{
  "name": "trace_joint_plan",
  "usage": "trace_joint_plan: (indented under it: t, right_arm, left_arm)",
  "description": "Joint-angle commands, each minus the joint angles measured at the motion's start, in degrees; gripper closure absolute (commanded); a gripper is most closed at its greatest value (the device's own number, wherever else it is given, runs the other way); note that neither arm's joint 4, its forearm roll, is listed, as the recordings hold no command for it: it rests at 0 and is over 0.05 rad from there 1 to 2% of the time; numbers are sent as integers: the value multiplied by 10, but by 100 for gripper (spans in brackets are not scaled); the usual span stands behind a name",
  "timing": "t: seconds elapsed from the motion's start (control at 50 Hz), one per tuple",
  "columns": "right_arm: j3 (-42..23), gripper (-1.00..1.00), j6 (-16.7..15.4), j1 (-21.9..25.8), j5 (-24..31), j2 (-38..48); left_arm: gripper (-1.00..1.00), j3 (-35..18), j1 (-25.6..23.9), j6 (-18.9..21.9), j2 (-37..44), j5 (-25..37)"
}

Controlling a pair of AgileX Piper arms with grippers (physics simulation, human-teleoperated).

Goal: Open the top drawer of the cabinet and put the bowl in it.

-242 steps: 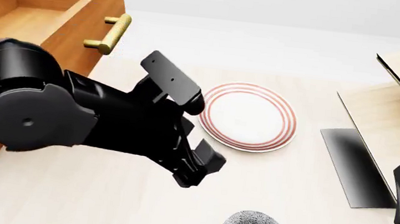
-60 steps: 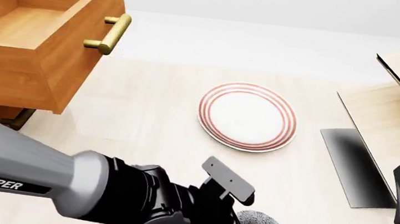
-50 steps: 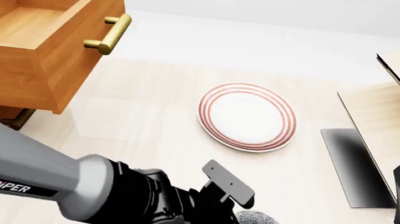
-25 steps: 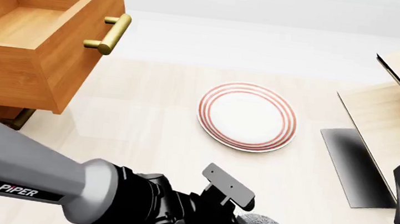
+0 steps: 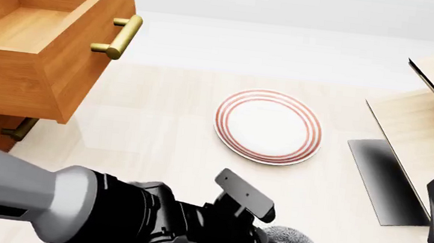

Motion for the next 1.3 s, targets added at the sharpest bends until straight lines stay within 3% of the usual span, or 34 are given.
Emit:
trace_joint_plan:
  t: [0.02,0.54,1.3]
  right_arm:
    - [0,-100,0,0,0,-1]
    - [0,-100,0,0,0,-1]
    - [0,-100,0,0,0,-1]
  left_arm:
    - [100,0,1,0,-29,11]
    - [100,-11,41,-1,-80,72]
    - [100,-116,86,12,-114,223]
